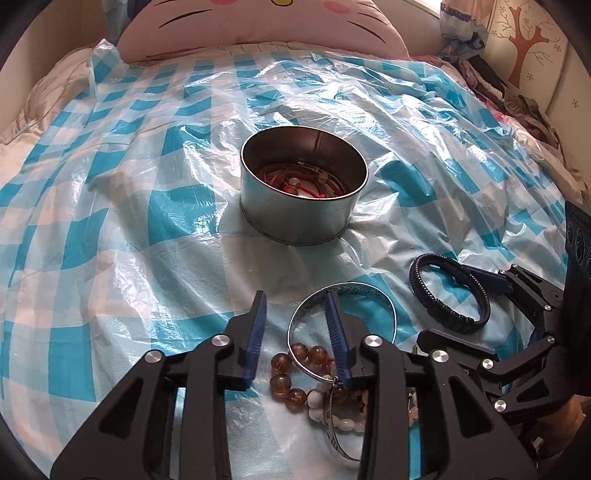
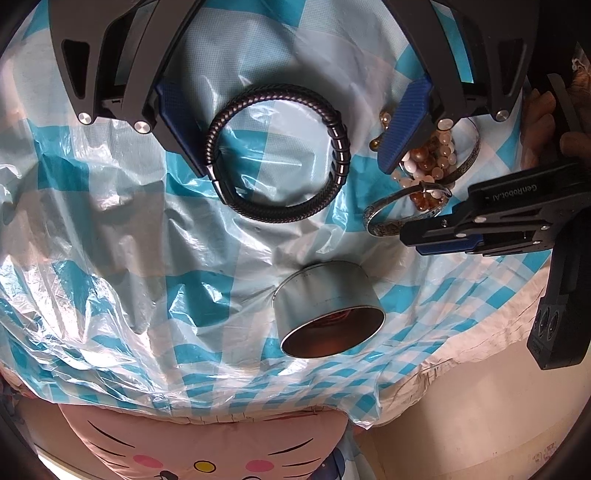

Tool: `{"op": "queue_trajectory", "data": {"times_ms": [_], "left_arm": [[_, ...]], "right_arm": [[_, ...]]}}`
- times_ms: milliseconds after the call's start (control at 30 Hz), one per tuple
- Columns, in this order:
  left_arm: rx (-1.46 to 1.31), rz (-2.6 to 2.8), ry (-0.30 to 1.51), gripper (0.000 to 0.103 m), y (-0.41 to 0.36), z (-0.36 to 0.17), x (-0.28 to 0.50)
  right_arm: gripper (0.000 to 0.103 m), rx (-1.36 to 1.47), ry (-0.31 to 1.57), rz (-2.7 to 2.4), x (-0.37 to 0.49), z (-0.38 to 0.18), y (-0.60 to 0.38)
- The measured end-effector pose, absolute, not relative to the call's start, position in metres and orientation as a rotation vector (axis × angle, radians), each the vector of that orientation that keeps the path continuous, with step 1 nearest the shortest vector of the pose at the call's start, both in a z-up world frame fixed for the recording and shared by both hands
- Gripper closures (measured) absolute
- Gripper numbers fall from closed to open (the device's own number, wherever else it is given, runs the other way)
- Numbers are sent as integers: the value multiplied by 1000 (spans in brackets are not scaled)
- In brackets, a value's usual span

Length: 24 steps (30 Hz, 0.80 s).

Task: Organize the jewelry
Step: 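Close the left tool on the silver bangle, then lift the silver bangle with the left tool while the right tool grasps the black braided bracelet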

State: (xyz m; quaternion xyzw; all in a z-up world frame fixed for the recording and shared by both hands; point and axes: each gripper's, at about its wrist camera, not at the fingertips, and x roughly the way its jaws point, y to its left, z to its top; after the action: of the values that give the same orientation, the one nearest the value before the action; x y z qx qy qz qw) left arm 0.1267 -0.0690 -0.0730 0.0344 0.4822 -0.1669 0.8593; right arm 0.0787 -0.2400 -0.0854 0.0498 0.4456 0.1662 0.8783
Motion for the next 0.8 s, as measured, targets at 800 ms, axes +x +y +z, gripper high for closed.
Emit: {"op": "queue_trajectory", "data": {"times_ms": [800], "left_arm": [[77,-396,1067,93,-78,-84,128]], "right_arm": [[37,139,914,320,80,-89,-248]]}}
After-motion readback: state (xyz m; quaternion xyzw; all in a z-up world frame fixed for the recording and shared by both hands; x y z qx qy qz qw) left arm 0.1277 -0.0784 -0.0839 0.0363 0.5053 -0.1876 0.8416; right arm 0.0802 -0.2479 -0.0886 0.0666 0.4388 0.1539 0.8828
